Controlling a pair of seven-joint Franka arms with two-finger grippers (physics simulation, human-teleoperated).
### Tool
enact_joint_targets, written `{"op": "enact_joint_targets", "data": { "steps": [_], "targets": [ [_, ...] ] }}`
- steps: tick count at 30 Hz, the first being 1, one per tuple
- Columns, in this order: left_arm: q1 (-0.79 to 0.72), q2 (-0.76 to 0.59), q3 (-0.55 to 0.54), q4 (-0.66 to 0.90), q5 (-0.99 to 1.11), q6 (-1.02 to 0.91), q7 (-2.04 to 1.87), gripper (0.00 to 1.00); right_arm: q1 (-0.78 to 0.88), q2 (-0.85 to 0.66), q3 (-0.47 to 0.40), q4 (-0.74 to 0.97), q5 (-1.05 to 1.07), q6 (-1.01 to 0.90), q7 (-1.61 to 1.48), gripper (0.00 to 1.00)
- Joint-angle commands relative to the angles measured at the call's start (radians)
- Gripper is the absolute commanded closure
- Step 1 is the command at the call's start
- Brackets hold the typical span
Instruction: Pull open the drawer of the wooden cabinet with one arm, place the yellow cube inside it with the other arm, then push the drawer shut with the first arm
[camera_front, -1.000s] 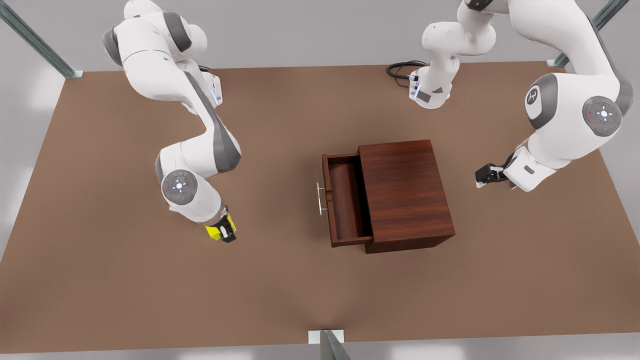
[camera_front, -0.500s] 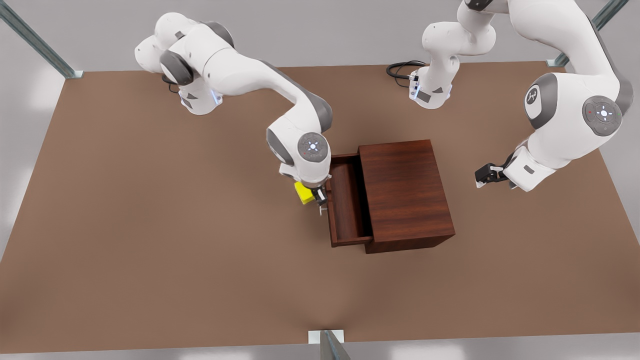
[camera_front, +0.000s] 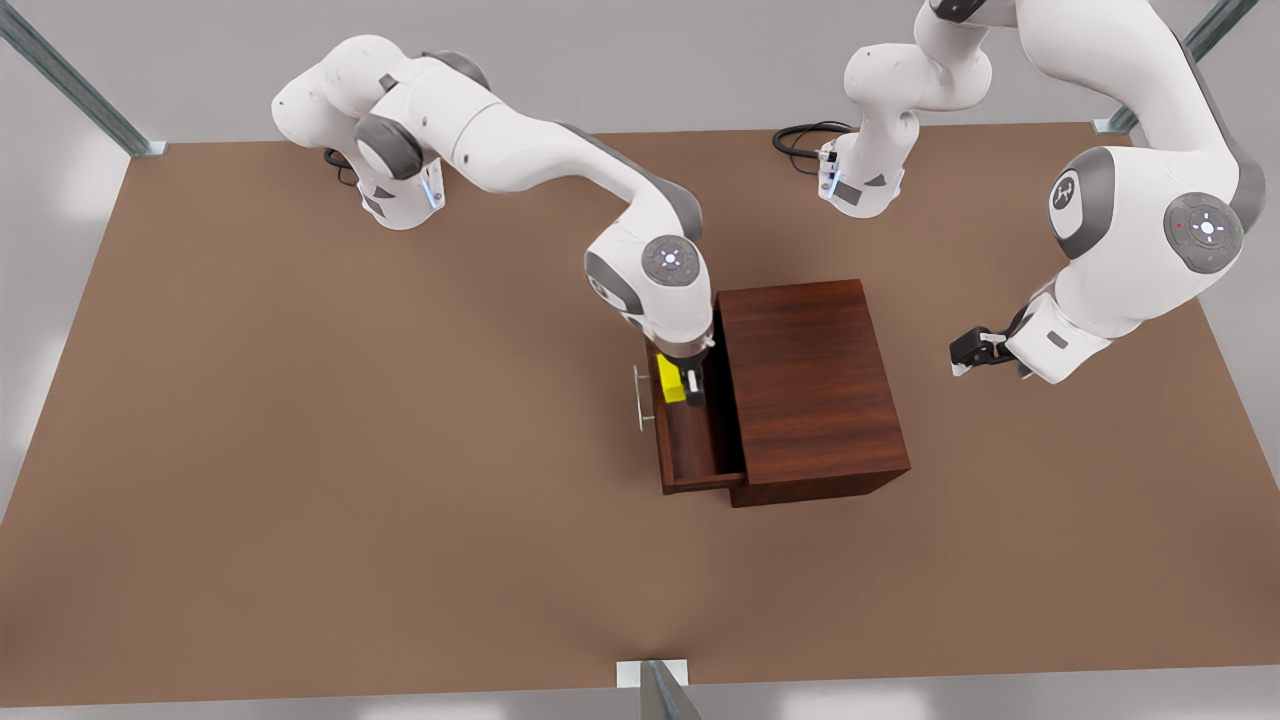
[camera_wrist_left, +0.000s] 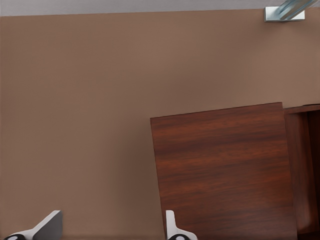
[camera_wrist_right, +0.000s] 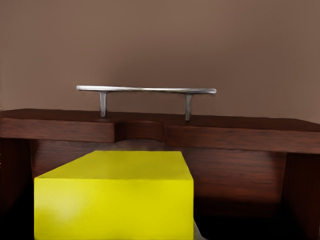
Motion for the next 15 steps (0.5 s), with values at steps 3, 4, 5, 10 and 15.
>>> {"op": "enact_joint_targets", "data": {
  "steps": [3,4,5,10,15],
  "targets": [
    [0.0,-0.001,0.0,0.0,0.001,0.0,0.0,0.0,0.008,0.008,-0.002,0.005,0.007,0.075,0.338,0.0],
    [0.0,-0.001,0.0,0.0,0.001,0.0,0.0,0.0,0.008,0.006,-0.001,0.004,0.008,0.075,0.335,0.0],
    [0.0,-0.001,0.0,0.0,0.001,0.0,0.0,0.0,0.008,0.006,-0.002,0.004,0.007,0.075,0.335,0.0],
    [0.002,-0.001,0.0,0.004,-0.015,-0.002,-0.001,0.0,-0.141,-0.107,0.002,-0.005,0.005,-0.139,0.182,0.0],
    [-0.227,0.102,-0.006,0.114,0.08,-0.023,-0.438,0.0,-0.773,-0.339,0.179,-0.171,-0.026,-0.494,-1.05,0.0]
  ]
}}
